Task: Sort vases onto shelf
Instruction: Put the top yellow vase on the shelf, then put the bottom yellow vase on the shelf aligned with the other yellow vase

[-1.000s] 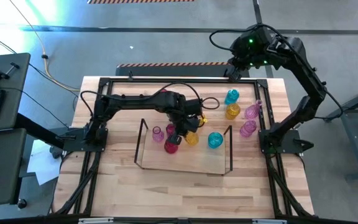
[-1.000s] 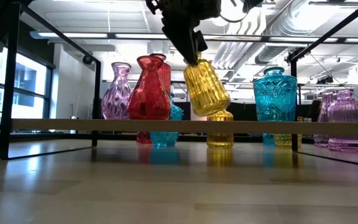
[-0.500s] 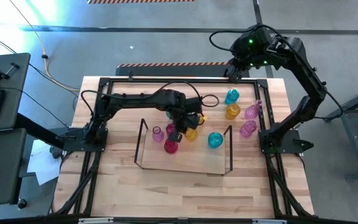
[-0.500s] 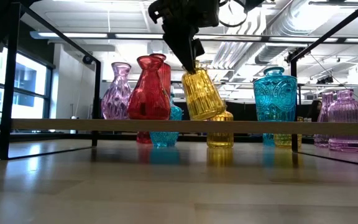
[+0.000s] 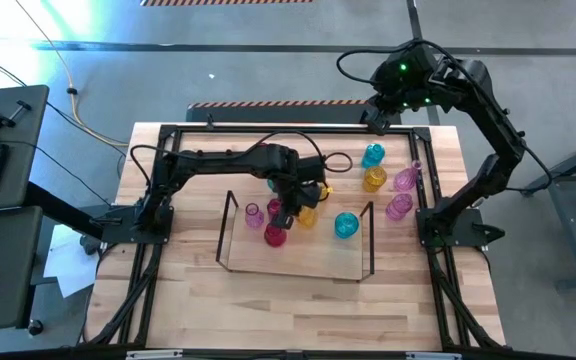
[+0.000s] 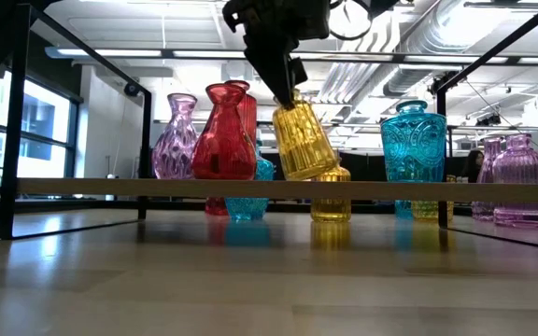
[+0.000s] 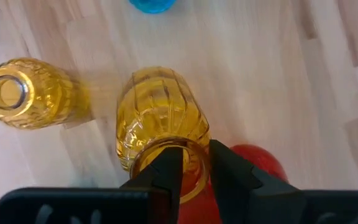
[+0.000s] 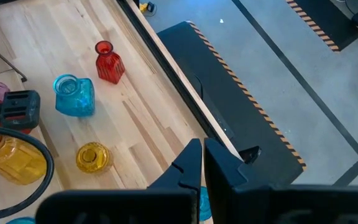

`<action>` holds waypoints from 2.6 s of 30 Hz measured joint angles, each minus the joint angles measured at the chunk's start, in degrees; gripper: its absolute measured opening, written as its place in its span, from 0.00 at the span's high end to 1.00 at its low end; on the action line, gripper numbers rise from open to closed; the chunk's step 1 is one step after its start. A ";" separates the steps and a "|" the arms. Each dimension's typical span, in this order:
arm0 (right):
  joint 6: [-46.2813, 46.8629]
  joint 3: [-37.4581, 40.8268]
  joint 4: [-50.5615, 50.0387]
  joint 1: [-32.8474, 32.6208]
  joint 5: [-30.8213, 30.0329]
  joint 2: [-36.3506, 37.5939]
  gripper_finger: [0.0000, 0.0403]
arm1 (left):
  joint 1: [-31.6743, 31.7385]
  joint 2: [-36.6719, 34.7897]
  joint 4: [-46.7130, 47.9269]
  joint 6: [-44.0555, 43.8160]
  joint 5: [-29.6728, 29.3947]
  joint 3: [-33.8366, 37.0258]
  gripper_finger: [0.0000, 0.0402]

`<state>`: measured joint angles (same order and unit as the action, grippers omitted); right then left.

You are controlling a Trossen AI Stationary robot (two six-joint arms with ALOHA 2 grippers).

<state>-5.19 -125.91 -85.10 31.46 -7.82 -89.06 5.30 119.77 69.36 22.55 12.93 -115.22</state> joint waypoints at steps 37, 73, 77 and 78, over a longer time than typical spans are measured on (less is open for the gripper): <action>-0.22 0.00 -0.01 0.00 0.28 0.00 1.00 | -0.02 -0.09 0.17 -1.46 1.99 -7.05 0.75; 0.53 33.00 34.74 -7.95 31.63 -0.94 1.00 | 19.99 -30.09 19.39 -16.87 -24.03 -17.20 0.75; 4.03 33.00 41.16 -8.61 34.00 -2.93 1.00 | 23.05 -31.16 20.53 -15.92 -23.62 -17.16 0.75; 4.81 33.00 42.66 -8.61 35.37 -3.86 1.00 | 23.66 -31.32 20.63 -15.31 -23.09 -17.16 0.75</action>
<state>-0.38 -92.91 -42.44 22.85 27.55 -92.92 28.96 88.45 89.99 7.23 -10.16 -132.38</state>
